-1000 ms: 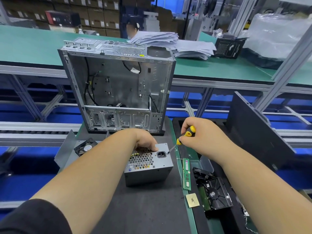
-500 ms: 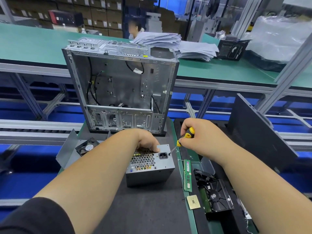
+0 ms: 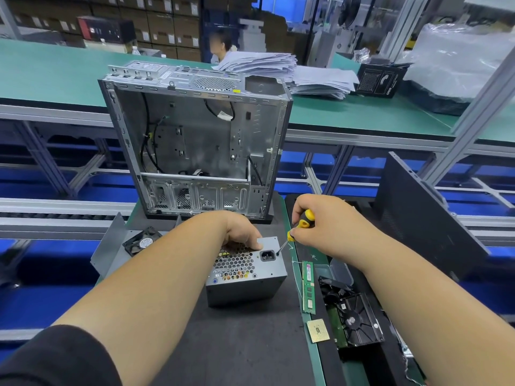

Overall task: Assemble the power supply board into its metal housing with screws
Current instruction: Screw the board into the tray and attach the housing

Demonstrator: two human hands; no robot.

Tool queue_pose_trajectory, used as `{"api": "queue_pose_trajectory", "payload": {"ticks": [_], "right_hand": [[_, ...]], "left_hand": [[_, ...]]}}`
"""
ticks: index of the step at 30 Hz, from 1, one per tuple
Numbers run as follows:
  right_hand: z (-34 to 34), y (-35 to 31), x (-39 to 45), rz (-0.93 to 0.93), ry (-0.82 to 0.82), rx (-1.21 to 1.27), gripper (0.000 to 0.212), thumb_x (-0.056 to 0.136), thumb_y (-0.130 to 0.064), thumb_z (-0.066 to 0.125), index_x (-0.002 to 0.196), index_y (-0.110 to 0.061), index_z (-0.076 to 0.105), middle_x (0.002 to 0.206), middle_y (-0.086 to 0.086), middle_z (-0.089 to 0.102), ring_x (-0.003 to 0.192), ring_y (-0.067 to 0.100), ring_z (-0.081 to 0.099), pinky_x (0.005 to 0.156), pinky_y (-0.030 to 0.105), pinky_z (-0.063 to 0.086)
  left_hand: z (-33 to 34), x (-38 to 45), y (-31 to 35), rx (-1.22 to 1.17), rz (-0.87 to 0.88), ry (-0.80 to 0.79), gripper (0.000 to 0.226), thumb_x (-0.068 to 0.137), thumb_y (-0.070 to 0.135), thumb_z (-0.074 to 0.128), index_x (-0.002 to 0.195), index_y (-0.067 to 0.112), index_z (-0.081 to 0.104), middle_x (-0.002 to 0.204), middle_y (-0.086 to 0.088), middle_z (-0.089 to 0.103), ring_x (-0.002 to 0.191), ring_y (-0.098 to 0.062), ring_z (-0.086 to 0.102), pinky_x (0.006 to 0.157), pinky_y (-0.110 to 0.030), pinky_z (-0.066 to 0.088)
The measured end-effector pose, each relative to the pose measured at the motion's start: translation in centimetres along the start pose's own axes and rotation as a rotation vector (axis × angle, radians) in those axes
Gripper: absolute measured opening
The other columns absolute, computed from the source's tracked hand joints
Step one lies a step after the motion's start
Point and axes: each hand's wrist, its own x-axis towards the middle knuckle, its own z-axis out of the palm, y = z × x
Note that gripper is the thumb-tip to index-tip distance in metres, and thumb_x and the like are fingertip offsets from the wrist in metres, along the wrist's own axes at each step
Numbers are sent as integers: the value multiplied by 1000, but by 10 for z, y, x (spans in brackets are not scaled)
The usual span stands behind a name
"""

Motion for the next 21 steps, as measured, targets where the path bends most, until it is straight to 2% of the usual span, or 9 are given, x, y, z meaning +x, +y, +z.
{"api": "queue_pose_trajectory", "payload": {"ticks": [3, 5, 7, 9, 11, 14, 17, 19, 21], "right_hand": [[-4, -5, 3, 3, -29, -54, 15, 81, -31, 73, 82, -31, 58, 81, -11, 63, 75, 7, 58, 63, 27, 51], [-9, -7, 6, -11, -27, -127, 16, 81, -35, 76, 83, -30, 61, 80, -12, 62, 75, 8, 56, 61, 26, 46], [-15, -10, 8, -35, -70, -161, 13, 81, -26, 76, 83, -31, 63, 80, -14, 63, 76, 5, 56, 59, 23, 43], [-20, -12, 8, -53, -150, -181, 23, 82, -8, 68, 83, -30, 65, 80, -15, 69, 78, 1, 61, 63, 24, 50], [-21, -15, 9, -67, -179, -222, 26, 82, -3, 62, 84, -29, 65, 80, -15, 71, 80, 1, 63, 68, 25, 53], [-18, -17, 11, -95, -132, -292, 12, 85, -22, 70, 84, -29, 60, 79, -13, 64, 82, 9, 58, 60, 25, 44], [-11, -17, 14, -81, -49, -476, 26, 89, -48, 63, 81, -24, 54, 71, -8, 51, 73, 16, 50, 49, 26, 29], [-5, -16, 14, -66, 29, -558, 34, 93, -54, 52, 81, -22, 52, 68, -7, 47, 70, 17, 48, 49, 28, 29], [1, -14, 12, -82, 86, -516, 32, 95, -53, 47, 83, -23, 49, 72, -7, 46, 72, 17, 47, 54, 29, 30]], "left_hand": [[1, -2, 1, 6, -2, -5, 26, 102, 17, 46, 124, 15, 61, 94, -5, 61, 76, -19, 51, 63, -26, 42], [1, -3, 1, 12, -2, -8, 25, 102, 16, 46, 123, 16, 60, 94, -5, 61, 76, -19, 52, 63, -27, 44], [1, -3, 1, 21, -2, -19, 23, 102, 16, 46, 121, 17, 60, 97, -5, 60, 78, -19, 51, 64, -26, 43], [1, -4, 2, 34, -4, -38, 23, 103, 17, 45, 121, 17, 59, 99, -6, 59, 79, -19, 50, 66, -26, 42], [0, -4, 2, 46, -9, -53, 24, 103, 18, 45, 124, 18, 58, 102, -6, 58, 78, -18, 48, 66, -26, 41], [0, -4, 3, 59, -21, -72, 20, 103, 18, 45, 118, 20, 57, 99, -5, 58, 78, -18, 48, 65, -26, 41], [-1, -4, 4, 50, -31, -103, 17, 103, 17, 45, 111, 21, 60, 108, -9, 59, 92, -25, 51, 78, -32, 42], [-2, -5, 4, 43, -35, -112, 16, 102, 17, 47, 107, 21, 62, 116, -11, 58, 101, -27, 50, 88, -37, 40], [-2, -5, 4, 45, -36, -102, 16, 102, 18, 48, 109, 21, 62, 120, -12, 57, 103, -28, 50, 91, -38, 40]]}}
